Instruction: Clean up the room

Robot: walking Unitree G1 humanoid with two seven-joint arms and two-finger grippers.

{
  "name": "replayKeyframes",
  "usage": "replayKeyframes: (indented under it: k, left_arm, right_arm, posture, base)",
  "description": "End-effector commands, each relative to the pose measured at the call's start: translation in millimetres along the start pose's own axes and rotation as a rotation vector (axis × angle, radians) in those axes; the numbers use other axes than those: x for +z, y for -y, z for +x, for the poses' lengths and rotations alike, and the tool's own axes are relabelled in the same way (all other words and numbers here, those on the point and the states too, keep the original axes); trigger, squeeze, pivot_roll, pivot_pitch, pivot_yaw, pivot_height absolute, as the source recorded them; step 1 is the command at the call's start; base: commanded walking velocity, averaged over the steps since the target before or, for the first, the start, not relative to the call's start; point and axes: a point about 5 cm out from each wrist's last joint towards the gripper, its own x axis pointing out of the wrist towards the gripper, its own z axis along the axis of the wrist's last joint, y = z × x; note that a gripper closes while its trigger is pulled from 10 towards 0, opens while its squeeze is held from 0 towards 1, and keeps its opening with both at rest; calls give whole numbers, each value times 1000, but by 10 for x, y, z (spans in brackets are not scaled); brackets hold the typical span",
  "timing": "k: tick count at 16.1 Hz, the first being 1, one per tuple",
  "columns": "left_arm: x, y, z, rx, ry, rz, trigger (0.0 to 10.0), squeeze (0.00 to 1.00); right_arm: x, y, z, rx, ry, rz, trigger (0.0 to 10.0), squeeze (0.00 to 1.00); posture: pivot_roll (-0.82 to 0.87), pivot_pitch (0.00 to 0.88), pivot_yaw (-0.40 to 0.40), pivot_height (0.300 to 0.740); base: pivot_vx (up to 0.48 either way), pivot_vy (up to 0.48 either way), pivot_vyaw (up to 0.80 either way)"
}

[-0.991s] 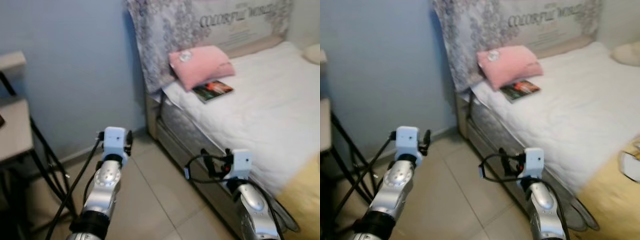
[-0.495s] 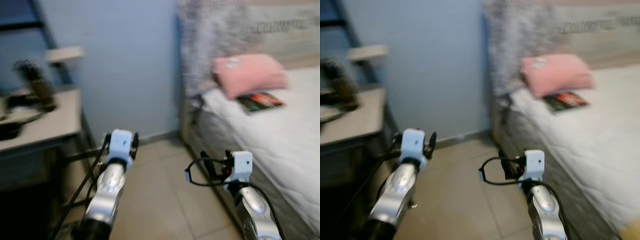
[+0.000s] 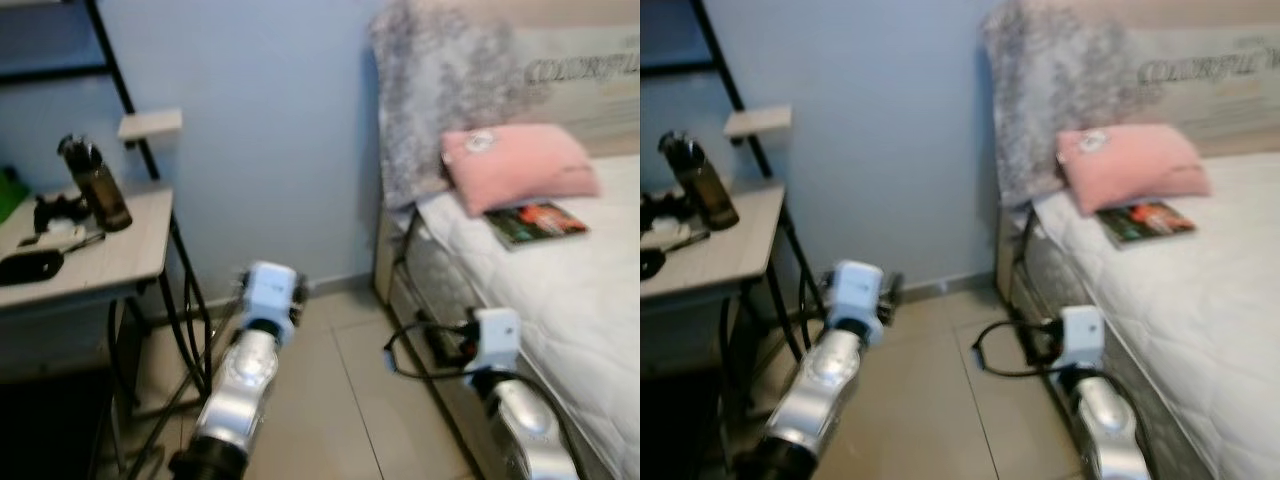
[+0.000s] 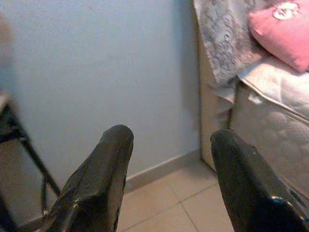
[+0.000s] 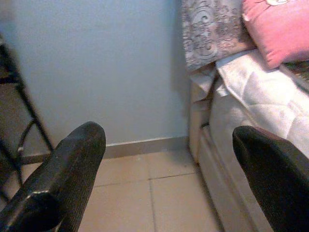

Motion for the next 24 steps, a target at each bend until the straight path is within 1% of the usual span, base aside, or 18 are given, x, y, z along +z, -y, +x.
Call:
replayKeyframes:
  k: [1,2,3,5,6,9,10,11,14,17,20,21,22,23,24]
  left_arm:
    - [8,-146,9,19,5,4,10000,0]
    - [43,-175,32,35,16,-11,10000,0]
    - [63,-245,64,77,15,-77,10000,0]
    - [59,-266,58,89,23,-76,10000,0]
    - [51,-255,49,84,22,-75,10000,0]
    - [40,-272,40,74,26,-69,10000,0]
    - [39,-284,47,66,27,-60,10000,0]
    - [52,-301,67,53,28,-47,10000,0]
    - [89,-333,104,15,42,-18,10000,0]
    - [130,-298,129,-43,67,0,10000,0]
    - [77,-368,133,-19,45,-14,10000,0]
    - [72,-386,145,-29,47,6,10000,0]
    - [66,-416,152,-18,47,30,10000,0]
    - [41,-438,19,29,65,-47,10000,0]
    - [97,-339,-186,26,99,-94,10000,0]
  right_arm:
    - [48,-104,95,17,14,22,10000,0]
    - [59,-134,122,32,17,25,10000,0]
    - [90,-173,158,46,23,-8,10000,0]
    - [124,-177,180,55,37,-18,10000,0]
    - [141,-129,180,38,41,-22,10000,0]
    - [120,-87,155,22,38,-25,10000,0]
    - [111,-82,145,16,40,-22,10000,0]
    - [98,-53,131,-16,42,1,10000,0]
    - [82,-51,134,-30,38,-8,10000,0]
    - [85,-52,139,-37,46,7,10000,0]
    - [61,-51,107,-38,42,-6,10000,0]
    - [49,-37,98,-45,37,-17,10000,0]
    - [42,-28,70,-47,36,-30,10000,0]
    - [5,13,-112,-48,36,-53,10000,0]
    - [-59,64,-334,-46,14,-75,10000,0]
  posture:
    - [116,0,40,740]
    - [129,0,26,740]
    - [132,0,12,740]
    - [132,0,8,740]
    - [129,0,11,740]
    - [121,0,18,740]
    - [119,0,20,740]
    - [120,0,22,740]
    - [120,0,26,740]
    - [121,0,29,740]
    - [115,0,34,740]
    - [113,0,35,740]
    - [113,0,38,740]
    - [124,0,14,740]
    - [128,0,-5,740]
  base:
    - [480,0,0]
    - [480,0,0]
    - [480,0,456]
    - [480,0,600]
    - [480,0,556]
    - [480,0,513]
    - [480,0,500]
    - [480,0,469]
    - [480,0,0]
    - [480,0,0]
    - [480,0,0]
    - [480,0,0]
    - [0,0,0]
    - [0,0,0]
    - [0,0,0]
